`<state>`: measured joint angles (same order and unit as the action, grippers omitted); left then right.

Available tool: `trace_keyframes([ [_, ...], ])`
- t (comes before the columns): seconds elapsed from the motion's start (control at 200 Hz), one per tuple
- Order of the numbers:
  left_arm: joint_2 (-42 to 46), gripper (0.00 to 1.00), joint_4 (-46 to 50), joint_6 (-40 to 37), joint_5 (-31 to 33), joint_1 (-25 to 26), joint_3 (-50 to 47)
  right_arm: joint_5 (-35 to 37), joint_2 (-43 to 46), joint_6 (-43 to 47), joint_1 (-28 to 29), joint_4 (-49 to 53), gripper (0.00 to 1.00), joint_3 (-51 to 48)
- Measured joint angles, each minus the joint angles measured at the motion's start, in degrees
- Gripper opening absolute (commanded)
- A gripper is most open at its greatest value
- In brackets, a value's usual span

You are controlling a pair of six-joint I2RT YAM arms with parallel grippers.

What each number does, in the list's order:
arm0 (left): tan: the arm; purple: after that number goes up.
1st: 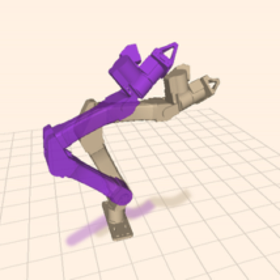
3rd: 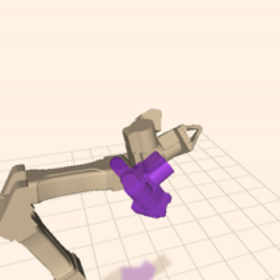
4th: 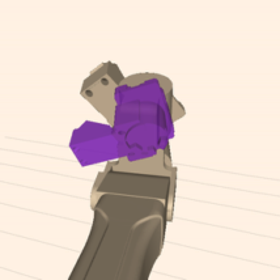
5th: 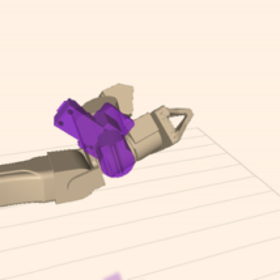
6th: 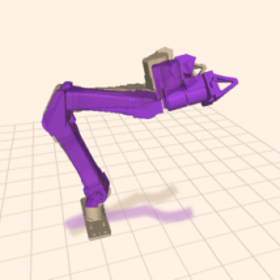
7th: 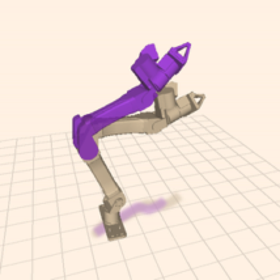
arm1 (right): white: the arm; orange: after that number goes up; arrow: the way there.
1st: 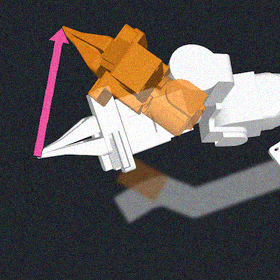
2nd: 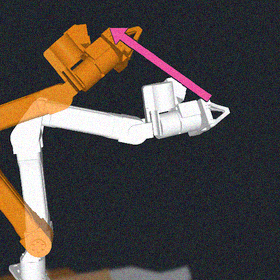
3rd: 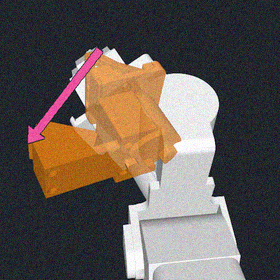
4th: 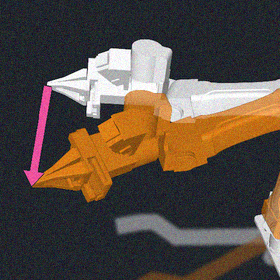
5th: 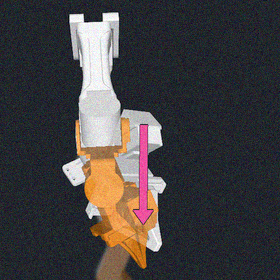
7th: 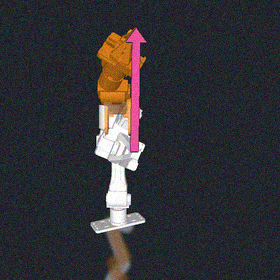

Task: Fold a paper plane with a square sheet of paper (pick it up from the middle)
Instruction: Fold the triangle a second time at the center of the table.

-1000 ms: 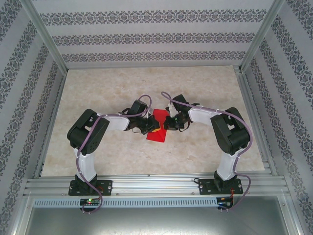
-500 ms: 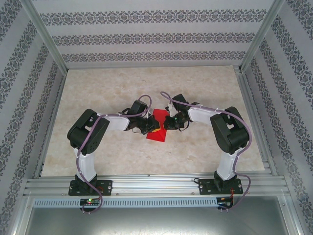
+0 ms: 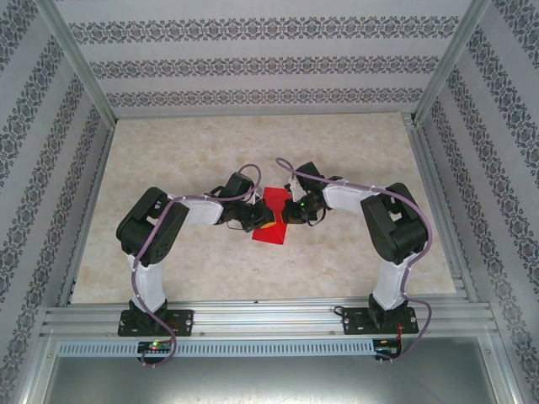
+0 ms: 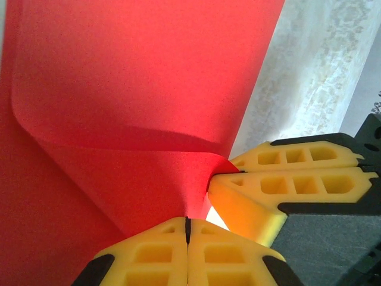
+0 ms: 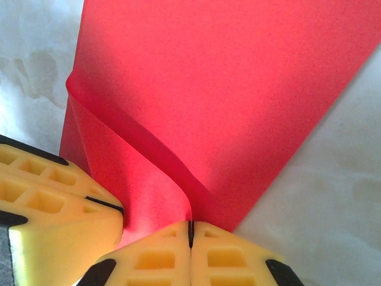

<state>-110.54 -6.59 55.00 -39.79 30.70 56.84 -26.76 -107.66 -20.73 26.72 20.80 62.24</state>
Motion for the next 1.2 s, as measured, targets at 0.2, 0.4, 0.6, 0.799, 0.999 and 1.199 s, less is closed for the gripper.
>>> trace_keyframes([
  [0.2, -0.2, 0.08, 0.9, -0.8, 0.9, 0.0, 0.0, 0.0, -0.5, 0.1, 0.0, 0.1, 0.05, 0.7],
  [0.4, -0.2, 0.08, 1.6, -1.0, 1.3, 0.0, 0.0, 0.0, -0.6, 0.2, 0.0, 0.1, 0.05, 0.7],
  [0.6, -0.2, 0.08, 2.1, -1.1, 1.7, 0.0, 0.0, -0.1, -0.8, 0.2, 0.0, 0.2, 0.06, 0.9],
  [0.799, -0.2, 0.08, 2.6, -1.4, 2.4, 0.1, 0.0, -0.1, -0.9, 0.2, 0.0, 0.3, 0.12, 1.1],
  [0.999, -0.1, 0.06, 2.9, -1.9, 3.1, 0.3, 0.0, 0.6, -0.2, -0.5, -0.1, 1.1, 0.24, 1.5],
  [1.199, 0.1, 0.06, 2.9, -1.9, 3.9, 0.5, -0.2, 3.1, 5.9, -2.5, -1.9, 1.4, 0.25, 1.2],
])
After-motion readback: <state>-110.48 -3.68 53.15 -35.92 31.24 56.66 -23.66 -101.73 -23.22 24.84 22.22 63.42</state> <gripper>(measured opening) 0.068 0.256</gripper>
